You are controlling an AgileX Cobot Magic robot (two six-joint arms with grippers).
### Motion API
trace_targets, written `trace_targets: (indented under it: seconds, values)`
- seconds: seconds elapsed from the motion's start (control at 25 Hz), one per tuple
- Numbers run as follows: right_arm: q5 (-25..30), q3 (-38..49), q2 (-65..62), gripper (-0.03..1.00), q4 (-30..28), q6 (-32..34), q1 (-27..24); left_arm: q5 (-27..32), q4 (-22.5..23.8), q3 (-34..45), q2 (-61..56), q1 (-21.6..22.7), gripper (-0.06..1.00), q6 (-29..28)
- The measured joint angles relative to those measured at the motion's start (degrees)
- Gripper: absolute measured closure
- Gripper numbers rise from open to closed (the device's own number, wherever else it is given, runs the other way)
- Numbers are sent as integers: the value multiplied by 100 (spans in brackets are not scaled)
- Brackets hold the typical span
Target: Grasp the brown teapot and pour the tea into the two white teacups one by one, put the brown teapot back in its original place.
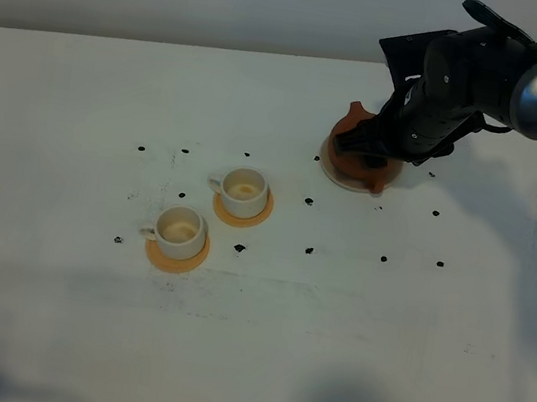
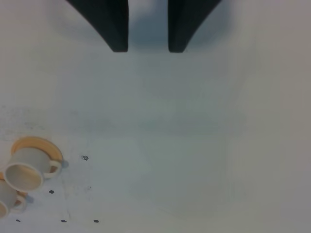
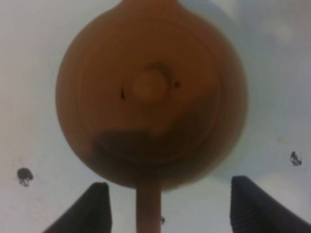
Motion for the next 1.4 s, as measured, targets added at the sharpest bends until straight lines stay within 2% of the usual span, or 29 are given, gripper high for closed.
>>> trace_targets:
  seconds: [1.4]
  values:
    - [42, -28, 198, 45, 12, -88, 20, 0, 0, 0, 0, 0, 72, 5]
